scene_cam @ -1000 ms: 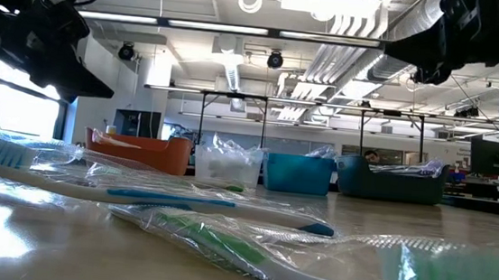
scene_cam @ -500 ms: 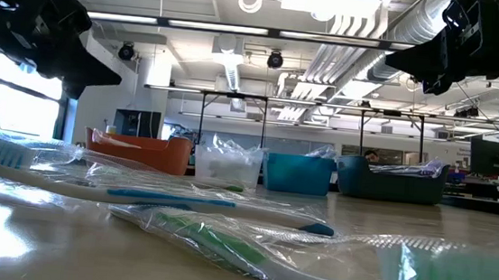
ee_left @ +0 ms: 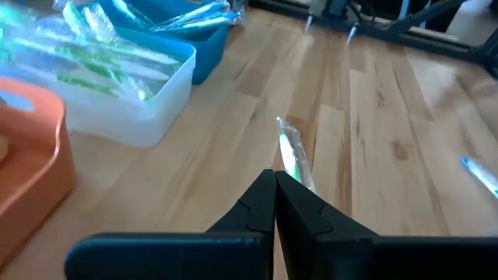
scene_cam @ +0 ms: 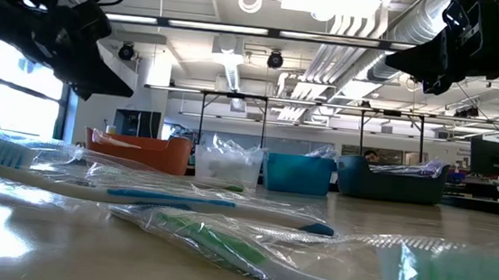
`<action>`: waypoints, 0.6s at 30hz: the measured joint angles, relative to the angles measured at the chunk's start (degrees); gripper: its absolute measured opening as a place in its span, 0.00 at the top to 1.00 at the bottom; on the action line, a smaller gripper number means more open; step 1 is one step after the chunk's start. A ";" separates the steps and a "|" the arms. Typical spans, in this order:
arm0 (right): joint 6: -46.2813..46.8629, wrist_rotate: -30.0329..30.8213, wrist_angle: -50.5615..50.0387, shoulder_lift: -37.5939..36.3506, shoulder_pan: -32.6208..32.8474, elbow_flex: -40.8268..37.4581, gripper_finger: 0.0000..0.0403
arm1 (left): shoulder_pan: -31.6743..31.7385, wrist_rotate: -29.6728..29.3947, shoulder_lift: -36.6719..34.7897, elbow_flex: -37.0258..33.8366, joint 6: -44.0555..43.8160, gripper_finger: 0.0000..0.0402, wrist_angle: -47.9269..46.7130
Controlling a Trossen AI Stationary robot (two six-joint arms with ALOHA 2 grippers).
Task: Pick & Place Toothbrushes
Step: Put the green toothbrush into the transparent bin
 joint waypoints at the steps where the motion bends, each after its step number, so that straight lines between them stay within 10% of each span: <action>1: 0.00 0.00 0.01 0.08 0.00 0.00 0.99 | 0.00 0.02 1.52 1.08 0.76 0.99 0.05; 18: 0.33 -0.02 0.11 4.62 0.00 0.00 0.99 | -11.59 -4.72 28.68 19.46 2.92 0.99 -8.50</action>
